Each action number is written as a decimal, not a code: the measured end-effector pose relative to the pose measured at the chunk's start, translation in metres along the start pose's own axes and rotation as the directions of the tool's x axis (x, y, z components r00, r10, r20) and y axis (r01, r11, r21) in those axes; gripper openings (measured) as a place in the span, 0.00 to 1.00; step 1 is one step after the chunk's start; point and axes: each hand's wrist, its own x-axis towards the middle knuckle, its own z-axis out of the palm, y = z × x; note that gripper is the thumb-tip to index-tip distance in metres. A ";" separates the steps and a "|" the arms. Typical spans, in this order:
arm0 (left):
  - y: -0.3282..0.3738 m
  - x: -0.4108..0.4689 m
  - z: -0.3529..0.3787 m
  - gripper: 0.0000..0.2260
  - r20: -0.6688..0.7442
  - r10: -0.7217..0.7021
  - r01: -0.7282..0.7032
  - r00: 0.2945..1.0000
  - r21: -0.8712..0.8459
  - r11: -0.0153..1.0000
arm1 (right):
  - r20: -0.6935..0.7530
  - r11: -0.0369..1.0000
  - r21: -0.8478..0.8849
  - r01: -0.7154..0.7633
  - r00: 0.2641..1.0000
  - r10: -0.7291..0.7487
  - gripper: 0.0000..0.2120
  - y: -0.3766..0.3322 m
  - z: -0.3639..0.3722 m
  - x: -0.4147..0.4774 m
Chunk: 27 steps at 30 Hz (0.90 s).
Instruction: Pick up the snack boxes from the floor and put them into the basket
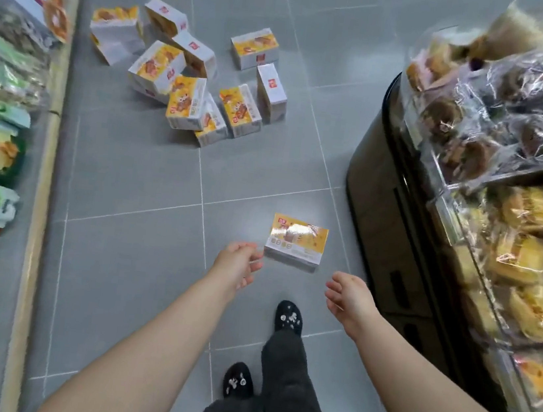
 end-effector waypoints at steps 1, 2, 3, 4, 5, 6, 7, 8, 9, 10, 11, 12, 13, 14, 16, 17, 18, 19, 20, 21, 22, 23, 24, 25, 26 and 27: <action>0.005 0.017 0.003 0.06 -0.018 -0.009 0.010 1.000 0.015 1.000 | 0.019 1.000 -0.002 -0.003 1.000 0.003 0.10 -0.008 0.003 0.016; 0.010 0.041 0.009 0.07 -0.028 -0.019 0.020 0.999 0.029 0.999 | 0.025 1.000 0.005 -0.004 1.000 0.004 0.12 -0.017 0.005 0.040; 0.013 0.060 0.012 0.08 -0.037 -0.017 0.018 0.999 0.036 0.999 | 0.014 1.000 0.004 0.002 1.000 -0.002 0.12 -0.024 0.008 0.057; 0.016 0.079 0.017 0.08 -0.047 -0.028 0.030 0.999 0.046 0.998 | 0.000 1.000 -0.012 0.005 1.000 -0.005 0.11 -0.029 0.011 0.074; 0.017 0.106 0.024 0.09 -0.050 -0.048 0.051 0.998 0.060 0.997 | -0.017 0.999 -0.042 -0.003 1.000 0.002 0.08 -0.032 0.014 0.097; 0.016 0.127 0.028 0.09 -0.050 -0.060 0.064 0.997 0.081 0.995 | -0.033 0.998 -0.058 -0.010 0.999 0.008 0.06 -0.032 0.016 0.115; 0.014 0.146 0.032 0.10 -0.051 -0.068 0.073 0.996 0.098 0.993 | -0.034 0.998 -0.067 -0.015 0.999 0.013 0.05 -0.030 0.017 0.132; 0.010 0.170 0.036 0.10 -0.048 -0.081 0.086 0.996 0.125 0.988 | -0.028 0.997 -0.078 -0.021 0.999 0.018 0.04 -0.025 0.019 0.152; 0.003 0.200 0.041 0.10 -0.049 -0.085 0.091 0.995 0.152 0.984 | -0.026 0.996 -0.088 -0.032 0.999 0.030 0.04 -0.019 0.022 0.178; -0.003 0.225 0.045 0.10 -0.048 -0.090 0.097 0.995 0.184 0.978 | -0.035 0.994 -0.103 -0.041 0.999 0.038 0.04 -0.014 0.026 0.200; -0.010 0.251 0.049 0.10 -0.033 -0.097 0.102 0.995 0.212 0.972 | -0.053 0.992 -0.119 -0.052 0.998 0.046 0.04 -0.007 0.028 0.225; -0.019 0.281 0.055 0.11 -0.016 -0.088 0.089 0.996 0.255 0.963 | -0.074 0.990 -0.129 -0.061 0.996 0.052 0.04 0.004 0.031 0.254; -0.030 0.312 0.059 0.12 -0.004 -0.080 0.077 0.997 0.299 0.951 | -0.094 0.989 -0.133 -0.070 0.994 0.058 0.03 0.016 0.033 0.285; -0.041 0.340 0.062 0.12 0.002 -0.092 0.086 0.996 0.338 0.937 | -0.118 0.987 -0.142 -0.078 0.991 0.061 0.02 0.026 0.035 0.311; -0.059 0.391 0.070 0.09 0.005 -0.098 0.089 0.995 0.383 0.919 | -0.168 0.982 -0.173 -0.077 0.985 0.048 0.08 0.049 0.038 0.364; -0.072 0.418 0.074 0.06 0.008 -0.079 0.069 0.997 0.415 0.907 | -0.198 0.978 -0.192 -0.082 0.979 0.043 0.13 0.062 0.038 0.394; -0.085 0.448 0.079 0.12 0.009 -0.072 0.060 0.997 0.445 0.893 | -0.233 0.973 -0.217 -0.079 0.972 0.027 0.16 0.073 0.038 0.421; -0.093 0.468 0.082 0.22 0.003 -0.068 0.058 0.998 0.478 0.877 | -0.268 0.970 -0.232 -0.071 0.963 0.007 0.19 0.079 0.037 0.441; -0.102 0.489 0.087 0.28 -0.003 -0.068 0.060 0.998 0.497 0.866 | -0.305 0.968 -0.241 -0.069 0.952 -0.008 0.22 0.086 0.037 0.461; -0.114 0.512 0.092 0.31 -0.008 -0.067 0.062 0.998 0.521 0.851 | -0.338 0.967 -0.244 -0.079 0.941 -0.009 0.25 0.096 0.034 0.486; -0.124 0.532 0.098 0.32 -0.016 -0.073 0.071 0.997 0.541 0.838 | -0.366 0.964 -0.248 -0.092 0.931 -0.006 0.27 0.102 0.032 0.506; -0.132 0.549 0.102 0.31 -0.018 -0.076 0.074 0.997 0.542 0.837 | -0.381 0.965 -0.241 -0.107 0.925 0.008 0.29 0.106 0.029 0.524; -0.139 0.564 0.105 0.29 -0.016 -0.084 0.079 0.996 0.537 0.840 | -0.386 0.963 -0.238 -0.122 0.922 0.022 0.30 0.109 0.027 0.538; -0.143 0.576 0.109 0.25 -0.011 -0.089 0.082 0.996 0.524 0.848 | -0.377 0.960 -0.238 -0.144 0.925 0.045 0.30 0.111 0.026 0.548; -0.148 0.588 0.111 0.22 0.001 -0.094 0.081 0.996 0.506 0.859 | -0.353 0.960 -0.231 -0.158 0.933 0.068 0.30 0.113 0.026 0.557; -0.152 0.601 0.112 0.21 0.020 -0.102 0.079 0.995 0.486 0.870 | -0.317 0.965 -0.203 -0.167 0.944 0.096 0.30 0.116 0.025 0.567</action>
